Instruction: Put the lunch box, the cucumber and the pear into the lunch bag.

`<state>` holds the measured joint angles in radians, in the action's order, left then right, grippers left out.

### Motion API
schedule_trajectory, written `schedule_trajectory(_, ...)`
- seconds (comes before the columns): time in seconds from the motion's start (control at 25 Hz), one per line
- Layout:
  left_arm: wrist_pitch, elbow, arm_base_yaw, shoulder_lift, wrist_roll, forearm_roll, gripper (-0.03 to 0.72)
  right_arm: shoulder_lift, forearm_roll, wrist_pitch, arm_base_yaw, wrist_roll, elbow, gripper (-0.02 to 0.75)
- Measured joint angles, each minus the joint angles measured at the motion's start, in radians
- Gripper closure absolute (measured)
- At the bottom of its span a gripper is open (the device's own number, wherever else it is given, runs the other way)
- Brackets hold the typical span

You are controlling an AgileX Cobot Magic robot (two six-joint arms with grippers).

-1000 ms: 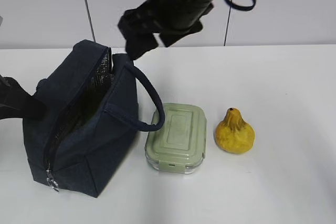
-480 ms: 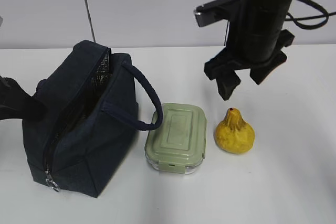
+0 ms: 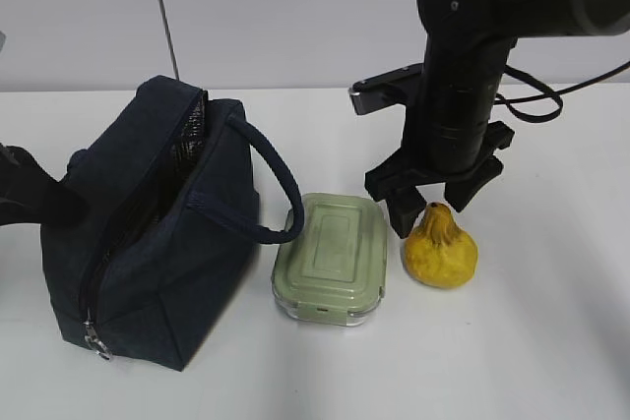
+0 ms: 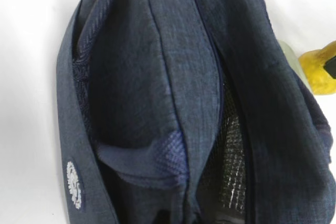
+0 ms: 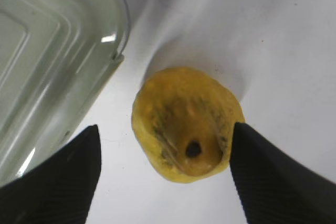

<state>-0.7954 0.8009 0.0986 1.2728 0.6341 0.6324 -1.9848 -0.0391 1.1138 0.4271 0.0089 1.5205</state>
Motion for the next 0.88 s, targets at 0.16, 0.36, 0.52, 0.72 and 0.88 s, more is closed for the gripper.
schedule_trajectory(0.16, 0.0, 0.0, 0.0, 0.0, 0.0, -0.001, 0.685, -0.032, -0.034, -0.004, 0.0, 0.012, 0.0, 0.156)
schedule_trajectory(0.36, 0.0, 0.0, 0.0, 0.0, 0.0, -0.001, 0.685, -0.053, -0.05, -0.002, -0.002, 0.016, 0.0, 0.338)
schedule_trajectory(0.52, 0.0, 0.0, 0.0, 0.0, 0.0, -0.001, 0.685, -0.039, -0.096, 0.002, -0.002, 0.072, 0.0, 0.523)
schedule_trajectory(0.72, 0.0, 0.0, 0.0, 0.0, 0.0, -0.001, 0.685, 0.093, -0.116, -0.022, -0.004, 0.091, -0.002, 0.534)
schedule_trajectory(0.88, 0.0, 0.0, 0.0, 0.0, 0.0, -0.001, 0.686, 0.253, 0.091, -0.12, 0.006, -0.009, -0.002, 0.535)
